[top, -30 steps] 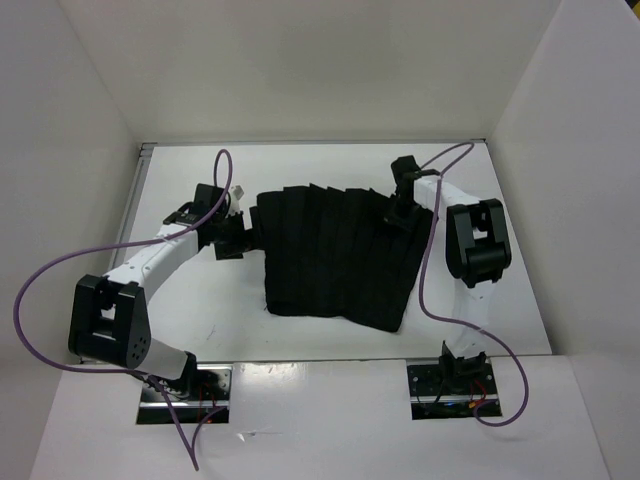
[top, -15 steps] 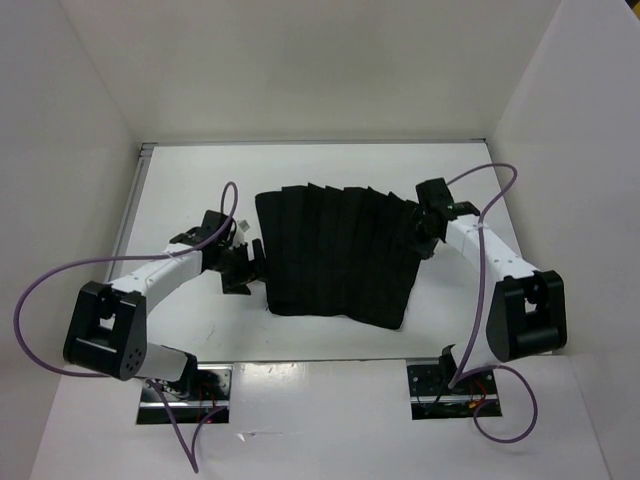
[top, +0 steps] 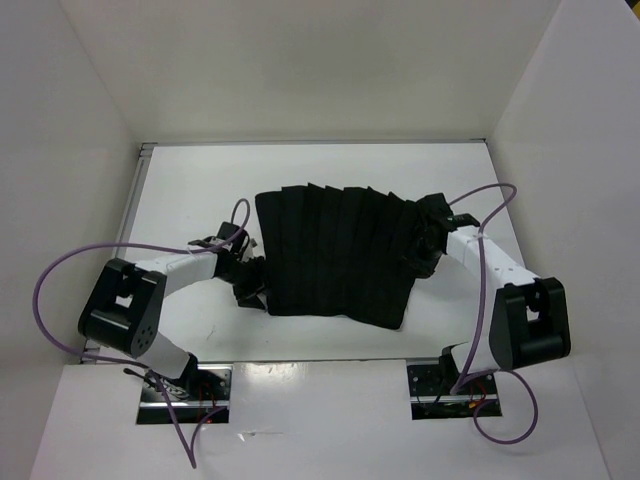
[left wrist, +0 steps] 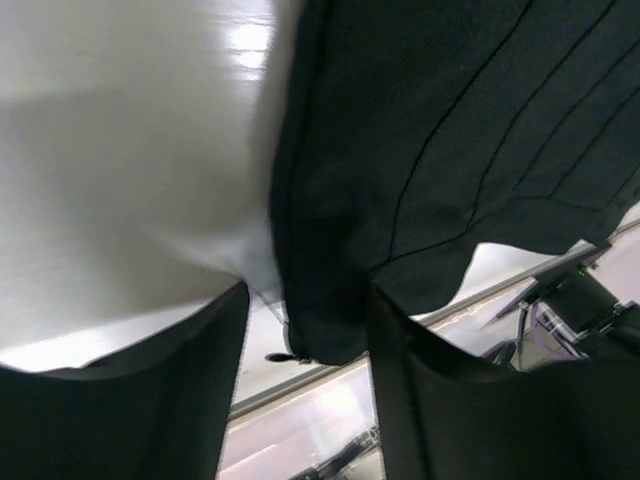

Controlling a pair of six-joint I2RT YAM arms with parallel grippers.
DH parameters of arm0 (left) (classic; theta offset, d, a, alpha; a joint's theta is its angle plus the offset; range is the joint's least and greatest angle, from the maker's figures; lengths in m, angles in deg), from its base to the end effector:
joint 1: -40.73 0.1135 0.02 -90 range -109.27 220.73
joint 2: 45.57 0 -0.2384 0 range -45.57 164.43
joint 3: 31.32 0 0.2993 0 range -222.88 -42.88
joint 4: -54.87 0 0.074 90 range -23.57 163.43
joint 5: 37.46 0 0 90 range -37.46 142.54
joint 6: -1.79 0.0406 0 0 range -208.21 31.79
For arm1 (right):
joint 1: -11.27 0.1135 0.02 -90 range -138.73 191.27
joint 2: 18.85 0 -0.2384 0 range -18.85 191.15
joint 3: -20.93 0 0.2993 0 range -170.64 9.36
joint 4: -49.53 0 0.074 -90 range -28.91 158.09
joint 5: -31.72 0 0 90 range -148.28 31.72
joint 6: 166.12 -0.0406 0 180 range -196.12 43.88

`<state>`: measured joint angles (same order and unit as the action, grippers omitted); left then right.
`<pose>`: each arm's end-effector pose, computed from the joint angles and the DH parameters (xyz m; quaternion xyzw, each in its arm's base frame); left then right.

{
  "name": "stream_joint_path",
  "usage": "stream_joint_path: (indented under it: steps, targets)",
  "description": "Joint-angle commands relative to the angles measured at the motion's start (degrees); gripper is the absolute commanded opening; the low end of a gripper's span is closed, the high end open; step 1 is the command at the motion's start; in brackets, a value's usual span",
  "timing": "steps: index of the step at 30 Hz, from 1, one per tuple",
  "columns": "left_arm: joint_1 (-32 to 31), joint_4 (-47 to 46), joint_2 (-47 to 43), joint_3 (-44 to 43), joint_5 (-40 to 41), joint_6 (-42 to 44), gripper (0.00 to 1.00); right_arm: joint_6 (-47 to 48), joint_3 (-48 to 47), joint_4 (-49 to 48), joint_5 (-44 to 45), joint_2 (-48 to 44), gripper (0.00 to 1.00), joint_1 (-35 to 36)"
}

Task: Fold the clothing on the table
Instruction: Fold the skirt

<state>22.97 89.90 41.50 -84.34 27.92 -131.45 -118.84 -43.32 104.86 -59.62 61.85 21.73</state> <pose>0.2762 -0.1062 0.0804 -0.1741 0.9457 -0.2707 0.0464 0.2991 0.0562 0.1552 0.2725 0.9490 0.0812 0.1364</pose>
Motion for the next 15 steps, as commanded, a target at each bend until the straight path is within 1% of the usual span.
stream_joint_path:
  steps: [1,2,3,4,6,7,9,12,15]
  targets:
    - [-1.5,-2.5,2.2,0.4,-1.4,-2.4,0.56,-2.6,1.1,1.8,-0.3,-3.1,0.48,-0.3]
    - [-1.5,-2.5,2.2,0.4,-1.4,-2.4,0.53,-2.6,1.1,2.5,-1.0,-3.7,0.48,-0.3]
    - [-2.0,-3.1,2.8,0.4,-1.4,-2.4,0.48,-3.2,1.6,2.5,-1.6,-3.7,0.49,-0.3]
    - [-2.0,-3.9,3.4,0.9,-1.4,-2.4,0.44,-3.9,2.2,3.1,-1.6,-4.2,0.49,-0.3]
    - [-2.0,-5.2,4.1,0.9,-1.9,-2.4,0.33,-4.6,3.1,3.6,-2.2,-4.9,0.49,-0.3]
    - [-2.0,-5.2,4.9,0.3,-1.9,-2.4,0.00,-5.4,3.9,3.6,-2.2,-5.4,0.49,-0.3]
    - [-2.0,-4.0,5.4,-1.1,0.3,-2.4,0.00,-6.2,4.6,4.2,-2.2,-5.4,0.49,0.3]
    - [-1.4,-2.8,5.9,-4.2,1.5,-1.2,0.00,-7.8,5.9,5.3,-2.2,-5.9,0.55,0.8]
    - [-0.8,-2.3,6.6,-6.4,0.1,0.0,0.00,-9.7,7.9,6.4,-3.2,-5.9,0.57,2.9]
